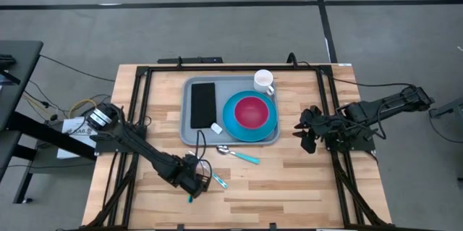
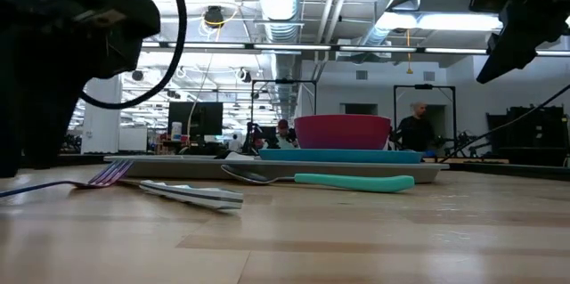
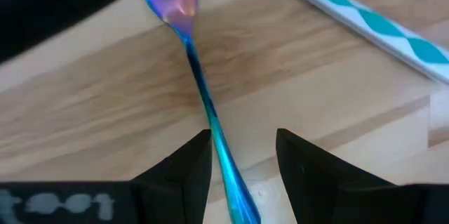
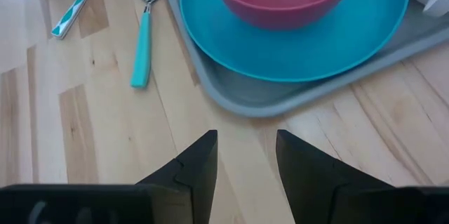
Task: Set up tray
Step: Put the blue fork on the black napkin on the gray serving tray
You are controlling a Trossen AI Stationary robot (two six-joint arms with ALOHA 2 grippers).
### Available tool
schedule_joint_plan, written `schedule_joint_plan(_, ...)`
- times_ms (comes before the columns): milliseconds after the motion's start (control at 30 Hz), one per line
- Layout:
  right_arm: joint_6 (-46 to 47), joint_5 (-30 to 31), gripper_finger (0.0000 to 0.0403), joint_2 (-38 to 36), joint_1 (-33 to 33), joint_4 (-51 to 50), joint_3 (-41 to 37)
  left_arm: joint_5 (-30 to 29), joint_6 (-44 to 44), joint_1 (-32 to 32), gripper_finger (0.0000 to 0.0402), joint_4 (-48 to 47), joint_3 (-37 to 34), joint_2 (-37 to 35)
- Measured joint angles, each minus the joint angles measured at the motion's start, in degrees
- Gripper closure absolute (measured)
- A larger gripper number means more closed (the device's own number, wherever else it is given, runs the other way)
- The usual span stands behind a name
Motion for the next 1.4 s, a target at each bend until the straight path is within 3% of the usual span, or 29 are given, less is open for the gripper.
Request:
schedule_joint_plan(667, -0.04, -0.02, 0.0265, 0.02, 0.0, 0.48, 0.0, -1.67, -4.14, 0.02, 0.0256, -3.07, -0.02, 0.56)
schedule_joint_plan(867, -0.04, -0.02, 0.0265, 0.02, 0.0, 0.46, 0.0, -0.11, -4.5, 0.1, 0.0256, -0.78, 0.23, 4.35)
schedule_joint_plan(1100, -0.02, -0.2, 0.0265, 0.02, 0.0, 0.48, 0.0, -0.26, -4.27, 0.08, 0.0257, -4.68, 2.12, 5.49)
schedule_joint_plan(1400, -0.02, -0.2, 0.0265, 0.02, 0.0, 0.5, 0.0, -0.53, -4.12, 0.11, 0.0331, -5.07, 1.95, 5.51)
